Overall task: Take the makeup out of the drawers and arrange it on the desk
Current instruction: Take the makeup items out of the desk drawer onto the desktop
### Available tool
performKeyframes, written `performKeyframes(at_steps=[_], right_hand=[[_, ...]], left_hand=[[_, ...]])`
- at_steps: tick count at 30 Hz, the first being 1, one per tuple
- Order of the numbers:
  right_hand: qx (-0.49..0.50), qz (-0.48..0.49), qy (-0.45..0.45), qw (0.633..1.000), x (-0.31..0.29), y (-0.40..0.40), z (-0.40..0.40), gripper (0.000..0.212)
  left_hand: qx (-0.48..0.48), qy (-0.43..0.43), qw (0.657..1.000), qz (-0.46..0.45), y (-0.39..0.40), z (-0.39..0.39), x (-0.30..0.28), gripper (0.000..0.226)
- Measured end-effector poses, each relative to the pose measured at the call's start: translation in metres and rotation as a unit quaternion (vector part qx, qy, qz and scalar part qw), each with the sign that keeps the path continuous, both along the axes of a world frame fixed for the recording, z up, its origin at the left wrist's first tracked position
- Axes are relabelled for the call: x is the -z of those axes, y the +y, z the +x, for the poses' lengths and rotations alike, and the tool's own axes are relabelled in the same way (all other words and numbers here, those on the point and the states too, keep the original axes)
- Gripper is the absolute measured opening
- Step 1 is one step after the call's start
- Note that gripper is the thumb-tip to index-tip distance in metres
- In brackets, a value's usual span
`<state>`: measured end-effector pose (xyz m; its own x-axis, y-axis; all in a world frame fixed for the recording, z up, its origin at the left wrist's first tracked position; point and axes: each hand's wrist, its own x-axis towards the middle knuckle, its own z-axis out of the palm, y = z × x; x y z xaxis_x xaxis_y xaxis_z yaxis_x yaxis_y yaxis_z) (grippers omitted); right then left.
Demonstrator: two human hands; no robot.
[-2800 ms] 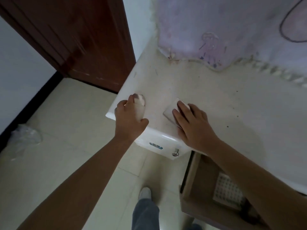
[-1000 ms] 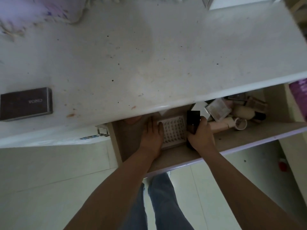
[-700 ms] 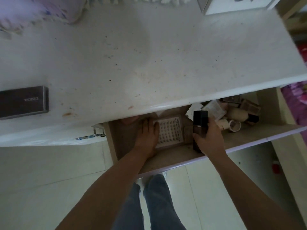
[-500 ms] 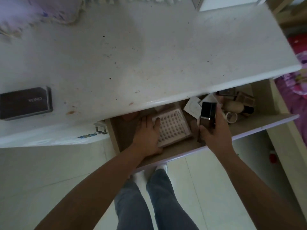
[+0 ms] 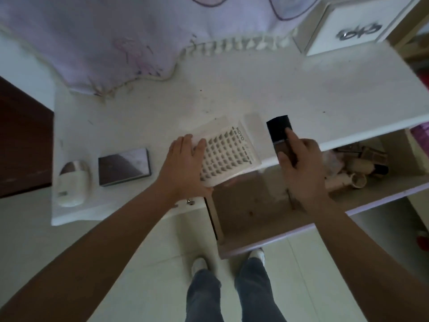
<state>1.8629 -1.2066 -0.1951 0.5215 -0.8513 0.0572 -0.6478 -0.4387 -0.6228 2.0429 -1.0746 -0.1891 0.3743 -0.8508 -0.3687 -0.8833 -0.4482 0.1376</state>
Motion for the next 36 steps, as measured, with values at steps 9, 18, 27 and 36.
performKeyframes(at_steps=[9, 18, 27, 36], right_hand=[[-0.056, -0.017, 0.056, 0.997, 0.018, 0.033, 0.109, 0.047], [-0.051, -0.046, 0.180, 0.981, 0.031, 0.023, 0.113, 0.046], [-0.019, -0.053, 0.066, 0.996, 0.037, 0.032, 0.013, 0.047], [0.001, 0.093, 0.284, 0.954, 0.089, -0.012, -0.084, 0.032]], left_hand=[[0.033, 0.004, 0.998, 0.052, 0.030, 0.078, 0.012, 0.108], [0.064, 0.018, 0.996, 0.057, 0.031, 0.090, 0.022, 0.112], [0.193, 0.032, 0.912, -0.360, 0.044, -0.002, 0.049, 0.022], [-0.103, 0.055, 0.993, 0.029, -0.034, -0.097, 0.136, 0.072]])
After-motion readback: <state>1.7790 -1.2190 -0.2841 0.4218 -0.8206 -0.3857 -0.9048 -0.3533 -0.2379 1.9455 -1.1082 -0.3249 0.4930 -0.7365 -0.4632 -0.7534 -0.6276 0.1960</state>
